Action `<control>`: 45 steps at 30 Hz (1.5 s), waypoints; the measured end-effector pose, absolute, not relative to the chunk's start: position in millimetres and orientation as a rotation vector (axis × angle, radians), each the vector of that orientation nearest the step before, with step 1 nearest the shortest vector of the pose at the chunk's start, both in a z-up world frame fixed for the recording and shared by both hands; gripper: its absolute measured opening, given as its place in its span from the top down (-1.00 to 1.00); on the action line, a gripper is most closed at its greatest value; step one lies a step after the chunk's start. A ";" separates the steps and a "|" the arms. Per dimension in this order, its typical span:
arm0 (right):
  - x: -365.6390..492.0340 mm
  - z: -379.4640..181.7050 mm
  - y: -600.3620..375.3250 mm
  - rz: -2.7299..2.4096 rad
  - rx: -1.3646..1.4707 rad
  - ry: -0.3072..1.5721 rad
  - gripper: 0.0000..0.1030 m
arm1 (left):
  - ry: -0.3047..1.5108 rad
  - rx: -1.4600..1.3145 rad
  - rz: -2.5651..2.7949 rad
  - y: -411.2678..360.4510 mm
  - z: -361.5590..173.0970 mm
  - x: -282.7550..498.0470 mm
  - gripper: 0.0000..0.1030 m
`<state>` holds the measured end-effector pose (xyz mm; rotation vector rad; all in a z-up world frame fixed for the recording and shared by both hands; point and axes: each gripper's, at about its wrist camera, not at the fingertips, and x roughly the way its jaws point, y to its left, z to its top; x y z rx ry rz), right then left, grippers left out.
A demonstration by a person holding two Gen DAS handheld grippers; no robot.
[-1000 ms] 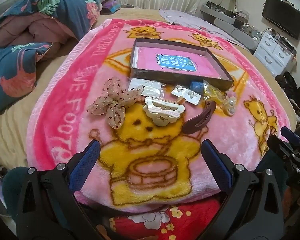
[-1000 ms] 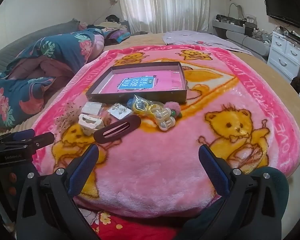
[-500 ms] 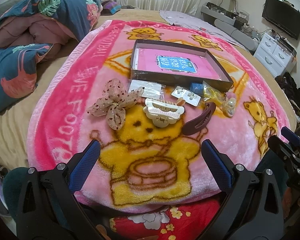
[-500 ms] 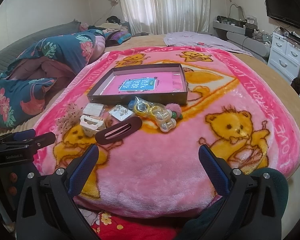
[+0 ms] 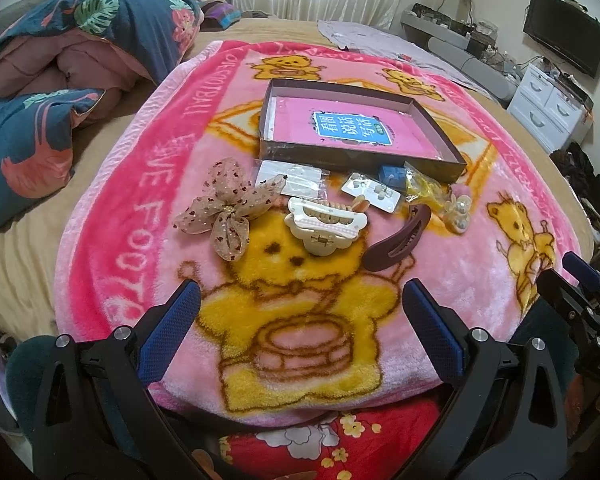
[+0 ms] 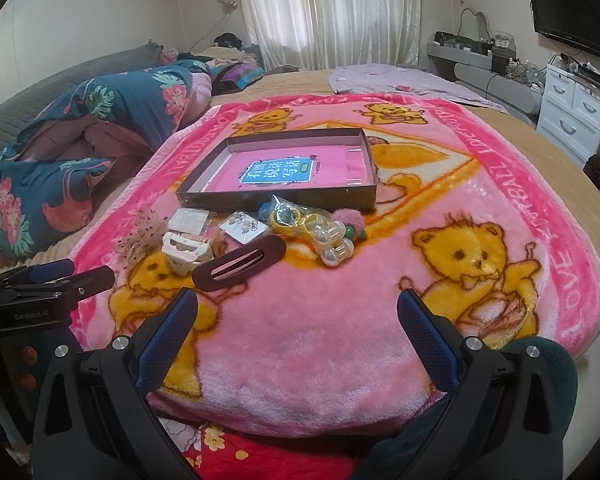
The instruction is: Organize jewelry
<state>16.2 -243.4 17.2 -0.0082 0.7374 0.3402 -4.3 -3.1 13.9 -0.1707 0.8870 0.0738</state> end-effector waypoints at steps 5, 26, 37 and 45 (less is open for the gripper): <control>16.7 16.3 -243.7 0.340 -0.007 0.738 -0.92 | 0.886 -0.172 0.075 -3.3 13.8 -4.1 -0.84; 31.7 7.6 -221.6 0.429 -0.011 0.787 -0.92 | 0.899 -0.218 0.107 20.3 1.5 4.1 -0.84; 54.0 -3.7 -188.3 0.521 0.014 0.867 -0.92 | 0.901 -0.264 0.178 55.2 -4.6 12.4 -0.84; 75.0 -19.3 -179.4 0.517 0.032 0.921 -0.92 | 0.923 -0.247 0.232 74.9 -14.5 33.8 -0.84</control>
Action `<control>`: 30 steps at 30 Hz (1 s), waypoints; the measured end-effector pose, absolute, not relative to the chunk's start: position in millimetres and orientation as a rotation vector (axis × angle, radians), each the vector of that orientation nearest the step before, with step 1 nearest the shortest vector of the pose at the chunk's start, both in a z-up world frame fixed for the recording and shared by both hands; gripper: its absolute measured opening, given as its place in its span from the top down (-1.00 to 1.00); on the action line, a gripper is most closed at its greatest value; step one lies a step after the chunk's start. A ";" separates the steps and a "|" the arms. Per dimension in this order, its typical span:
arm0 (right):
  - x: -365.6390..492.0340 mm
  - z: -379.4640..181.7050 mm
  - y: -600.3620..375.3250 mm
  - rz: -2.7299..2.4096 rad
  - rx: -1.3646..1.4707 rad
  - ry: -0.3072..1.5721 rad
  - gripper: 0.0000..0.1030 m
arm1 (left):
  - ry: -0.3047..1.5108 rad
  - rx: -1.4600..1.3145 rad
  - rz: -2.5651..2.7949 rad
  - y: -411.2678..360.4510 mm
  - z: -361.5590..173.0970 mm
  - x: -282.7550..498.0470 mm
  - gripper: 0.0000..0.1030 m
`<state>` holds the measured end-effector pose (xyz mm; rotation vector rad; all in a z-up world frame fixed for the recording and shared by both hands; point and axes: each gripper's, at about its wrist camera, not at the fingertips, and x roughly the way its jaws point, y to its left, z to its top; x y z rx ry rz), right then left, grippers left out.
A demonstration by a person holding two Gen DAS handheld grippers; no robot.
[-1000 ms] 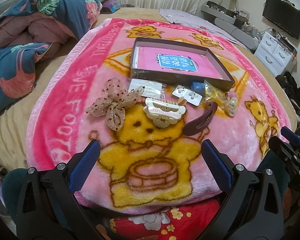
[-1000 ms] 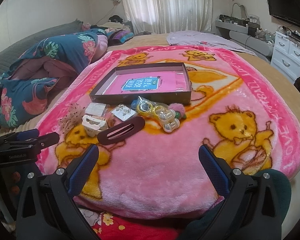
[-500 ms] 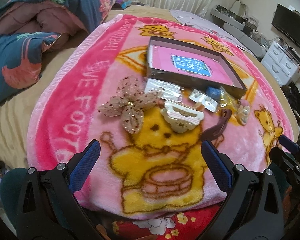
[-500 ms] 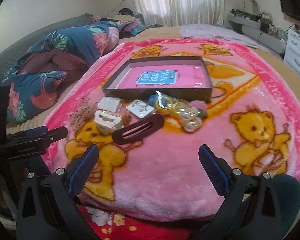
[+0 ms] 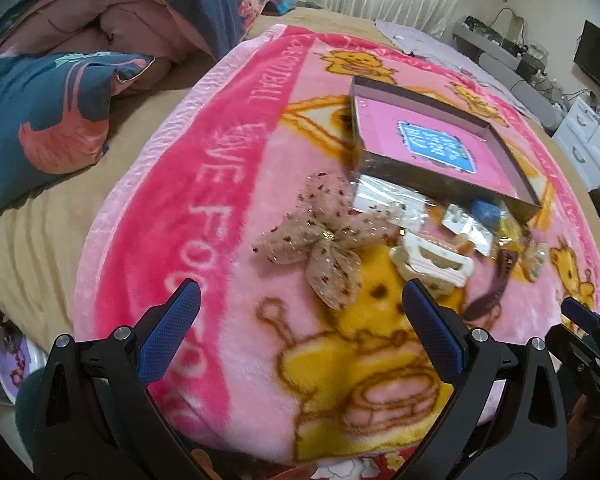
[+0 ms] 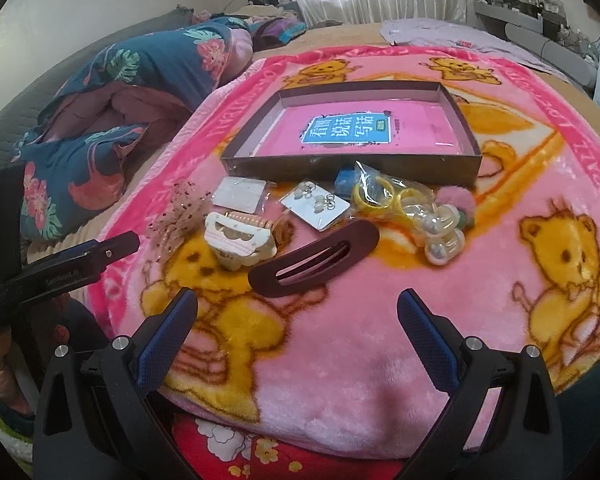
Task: Organize jewelry
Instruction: 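Reach the left tool to the pink bow while the right tool reaches the maroon clip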
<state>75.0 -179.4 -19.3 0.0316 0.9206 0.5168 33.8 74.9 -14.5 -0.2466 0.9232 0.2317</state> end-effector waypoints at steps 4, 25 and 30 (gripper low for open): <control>85.7 -25.6 -180.3 0.505 0.047 0.942 -0.92 | 0.981 -0.251 0.209 82.1 -28.2 54.3 -0.84; 136.0 -66.3 -173.8 0.464 0.258 1.132 -0.92 | 1.081 -0.240 0.081 88.2 -64.4 111.8 -0.33; 147.0 -69.0 -172.2 0.426 0.286 1.126 -0.65 | 1.050 -0.256 0.078 93.0 -58.6 107.5 0.34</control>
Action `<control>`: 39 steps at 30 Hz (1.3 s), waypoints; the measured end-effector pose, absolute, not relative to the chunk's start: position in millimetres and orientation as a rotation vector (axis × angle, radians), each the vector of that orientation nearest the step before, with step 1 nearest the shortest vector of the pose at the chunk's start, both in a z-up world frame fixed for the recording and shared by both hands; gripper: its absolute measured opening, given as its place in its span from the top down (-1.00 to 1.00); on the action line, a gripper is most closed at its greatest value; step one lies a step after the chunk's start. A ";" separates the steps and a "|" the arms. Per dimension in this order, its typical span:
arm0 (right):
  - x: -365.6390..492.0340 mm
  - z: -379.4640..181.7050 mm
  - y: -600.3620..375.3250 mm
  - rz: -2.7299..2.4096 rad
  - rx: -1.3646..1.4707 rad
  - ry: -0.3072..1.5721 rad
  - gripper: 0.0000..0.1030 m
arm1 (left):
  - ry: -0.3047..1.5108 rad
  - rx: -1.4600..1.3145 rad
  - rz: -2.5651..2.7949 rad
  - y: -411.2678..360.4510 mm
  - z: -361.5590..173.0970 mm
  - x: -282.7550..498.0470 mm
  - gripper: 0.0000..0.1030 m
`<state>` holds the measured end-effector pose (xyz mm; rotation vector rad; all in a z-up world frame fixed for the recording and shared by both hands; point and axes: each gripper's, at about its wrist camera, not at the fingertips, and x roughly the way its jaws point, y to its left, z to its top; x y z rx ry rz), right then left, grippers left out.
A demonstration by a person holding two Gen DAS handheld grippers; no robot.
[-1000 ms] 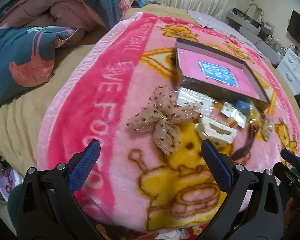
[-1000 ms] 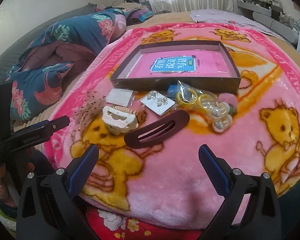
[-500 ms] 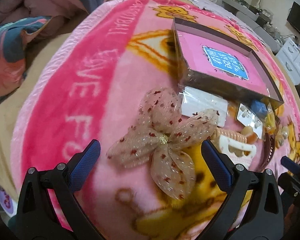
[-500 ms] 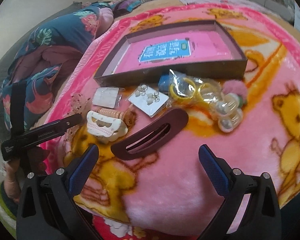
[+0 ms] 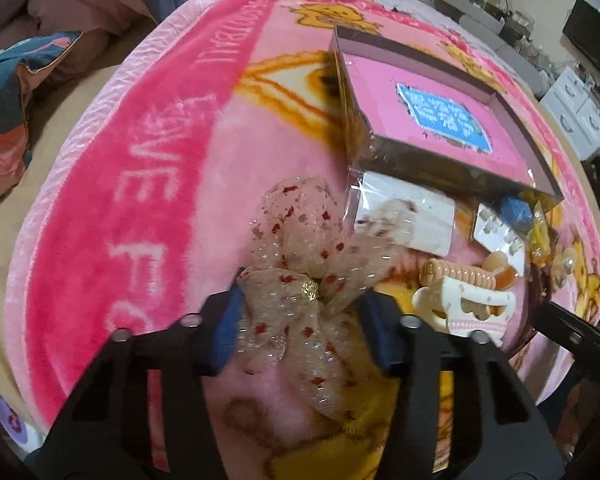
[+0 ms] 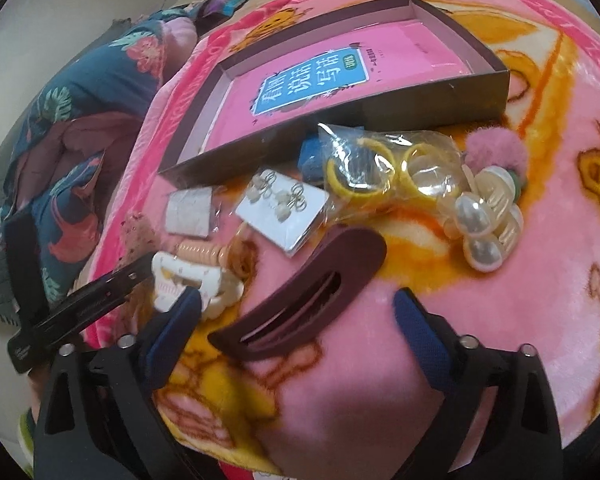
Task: Organize jewelry
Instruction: 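Reach the left tool to the pink bow while the right tool reaches the maroon clip, then grasp the pink bow with the left tool while the right tool grasps the maroon clip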
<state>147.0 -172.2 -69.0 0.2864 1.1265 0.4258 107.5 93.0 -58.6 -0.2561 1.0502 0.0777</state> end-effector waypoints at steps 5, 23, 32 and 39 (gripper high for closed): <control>155.6 -69.9 -181.1 0.418 0.320 1.096 0.04 | 1.008 -0.235 0.091 91.4 -48.8 100.8 0.46; 148.8 -25.4 -233.2 0.525 0.381 0.939 0.70 | 0.911 -0.189 0.056 60.9 2.2 86.1 0.49; 147.5 33.9 -289.3 0.449 0.405 0.780 0.70 | 0.880 -0.132 -0.024 14.3 36.8 105.2 0.49; 155.2 74.5 -318.3 0.415 0.383 0.683 0.70 | 0.868 -0.109 -0.088 -24.2 59.1 134.4 0.49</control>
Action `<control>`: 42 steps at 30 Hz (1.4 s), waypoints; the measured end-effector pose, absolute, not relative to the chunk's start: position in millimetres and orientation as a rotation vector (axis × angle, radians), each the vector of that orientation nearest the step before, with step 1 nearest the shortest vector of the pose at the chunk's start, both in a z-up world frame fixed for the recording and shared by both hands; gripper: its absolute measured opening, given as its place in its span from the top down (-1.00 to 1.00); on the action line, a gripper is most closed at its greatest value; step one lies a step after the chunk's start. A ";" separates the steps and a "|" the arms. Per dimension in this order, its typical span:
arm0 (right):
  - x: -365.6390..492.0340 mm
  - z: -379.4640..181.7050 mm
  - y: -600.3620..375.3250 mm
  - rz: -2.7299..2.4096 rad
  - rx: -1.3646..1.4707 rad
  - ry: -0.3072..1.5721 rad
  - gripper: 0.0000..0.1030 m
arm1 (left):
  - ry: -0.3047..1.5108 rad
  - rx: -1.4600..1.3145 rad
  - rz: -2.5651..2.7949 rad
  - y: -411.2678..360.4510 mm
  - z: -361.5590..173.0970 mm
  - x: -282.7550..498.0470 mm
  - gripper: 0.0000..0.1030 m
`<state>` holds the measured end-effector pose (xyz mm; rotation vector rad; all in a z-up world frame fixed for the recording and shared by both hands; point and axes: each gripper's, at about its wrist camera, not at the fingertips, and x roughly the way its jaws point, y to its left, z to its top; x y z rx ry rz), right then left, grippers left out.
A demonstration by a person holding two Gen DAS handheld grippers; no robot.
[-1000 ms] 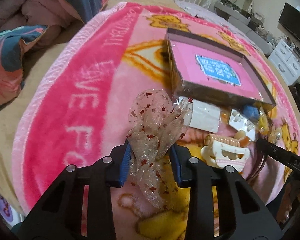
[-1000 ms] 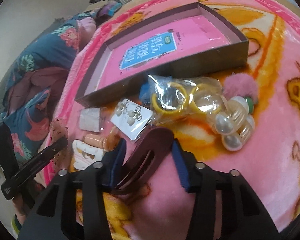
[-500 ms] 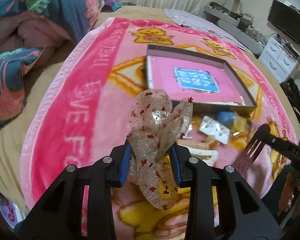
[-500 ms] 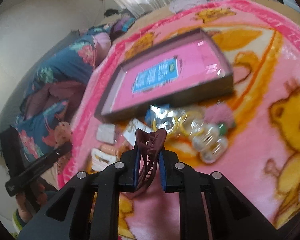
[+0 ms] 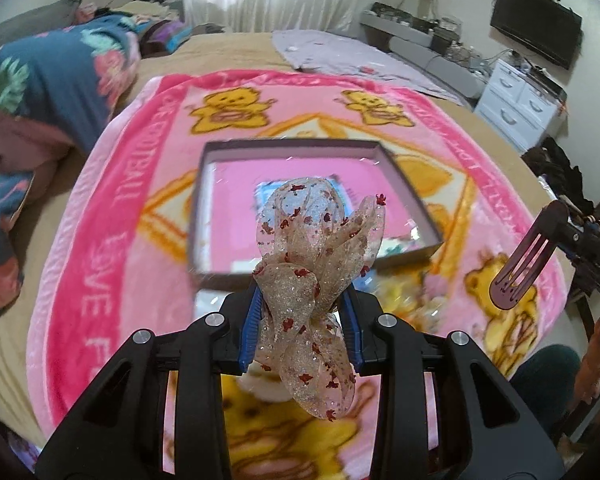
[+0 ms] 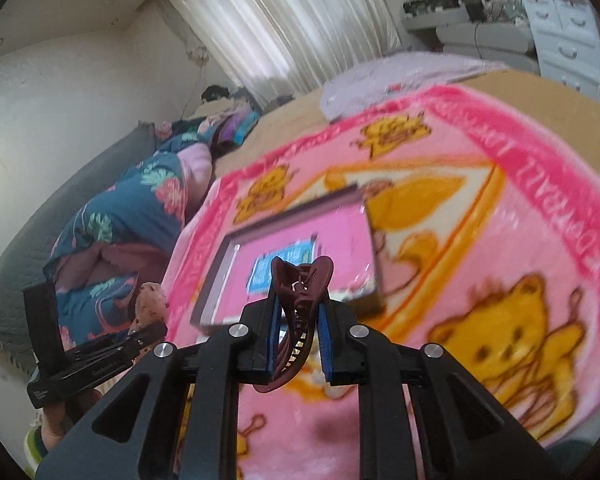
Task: Organize jewelry
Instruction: 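Grasp the pink bow with the left tool while the right tool grasps the maroon clip, then lower the bow into the box and open the left tool while the right tool drops the maroon clip in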
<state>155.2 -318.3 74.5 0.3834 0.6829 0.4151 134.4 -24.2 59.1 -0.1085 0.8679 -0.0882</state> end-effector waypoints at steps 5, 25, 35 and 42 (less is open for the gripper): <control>173.6 92.2 -328.3 0.421 0.381 0.635 0.70 | 0.864 -0.088 -0.090 -43.0 68.0 159.1 0.48; 270.8 58.3 -264.3 0.443 0.323 0.681 0.70 | 0.921 -0.102 -0.075 -18.8 30.0 245.4 0.46; 290.9 22.8 -251.1 0.449 0.289 0.735 0.70 | 0.960 -0.117 -0.053 5.2 -10.3 257.7 0.43; 303.9 -11.2 -240.5 0.433 0.225 0.825 0.70 | 0.984 -0.157 -0.045 15.8 -26.2 264.6 0.26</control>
